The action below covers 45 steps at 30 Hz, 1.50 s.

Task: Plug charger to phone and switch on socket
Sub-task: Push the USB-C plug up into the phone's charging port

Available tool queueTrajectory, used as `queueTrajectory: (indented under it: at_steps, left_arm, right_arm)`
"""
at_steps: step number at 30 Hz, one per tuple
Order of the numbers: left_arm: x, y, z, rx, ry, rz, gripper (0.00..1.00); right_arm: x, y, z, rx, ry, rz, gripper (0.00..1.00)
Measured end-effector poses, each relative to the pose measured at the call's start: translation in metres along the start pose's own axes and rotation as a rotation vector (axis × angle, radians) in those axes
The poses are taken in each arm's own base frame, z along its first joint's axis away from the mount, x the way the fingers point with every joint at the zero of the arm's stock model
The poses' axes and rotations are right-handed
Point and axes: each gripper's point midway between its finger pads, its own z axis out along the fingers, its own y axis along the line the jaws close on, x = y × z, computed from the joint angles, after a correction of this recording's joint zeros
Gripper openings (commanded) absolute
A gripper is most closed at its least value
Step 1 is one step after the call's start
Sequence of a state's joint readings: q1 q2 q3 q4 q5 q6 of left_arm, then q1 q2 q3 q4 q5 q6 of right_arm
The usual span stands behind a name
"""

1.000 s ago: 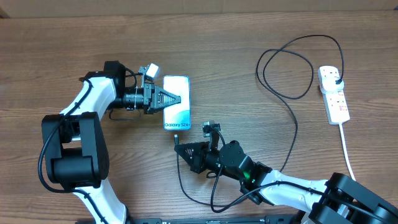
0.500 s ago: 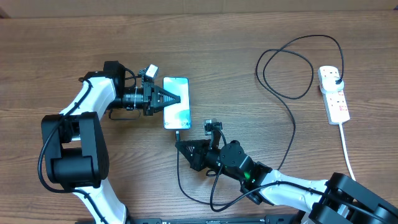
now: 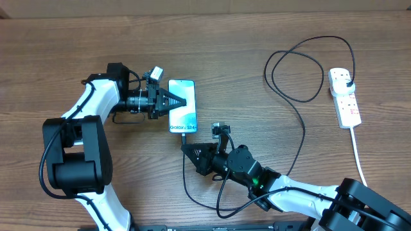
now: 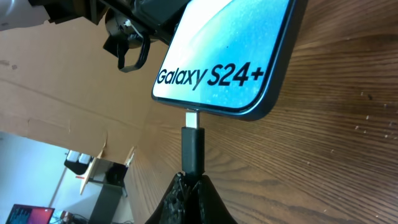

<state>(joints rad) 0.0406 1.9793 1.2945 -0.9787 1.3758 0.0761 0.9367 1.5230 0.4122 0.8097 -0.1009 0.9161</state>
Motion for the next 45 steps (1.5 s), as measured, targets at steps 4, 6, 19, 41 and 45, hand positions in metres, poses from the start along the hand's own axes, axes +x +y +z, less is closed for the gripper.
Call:
queueTrajectory:
  at_steps: [4,6,19,41,45]
  left_arm:
    - [-0.0003,0.0000,0.0000,0.000,-0.001,0.002,0.04]
    - [-0.0004,0.0000,0.0000,0.000,-0.001,0.003,0.04]
    - [-0.0004,0.0000,0.0000,0.000,-0.001,0.003,0.04]
    - [-0.0002,0.0000,0.0000,0.000,0.000,-0.017,0.04]
    - [-0.0002,0.0000,0.0000,0.000,0.000,-0.017,0.04]
  right_arm:
    - [-0.0011,-0.0007,0.0000,0.005,-0.007,0.000,0.04]
    - [-0.0014,-0.0008,0.0000,0.006,-0.009,0.000,0.04]
    - [-0.0028,0.0013,0.0000,-0.003,-0.015,0.024,0.04]
    - [-0.0030,0.0024,0.0000,-0.008,-0.015,0.025,0.04]
    - [-0.0026,0.0033,0.0000,-0.013,-0.012,0.025,0.04]
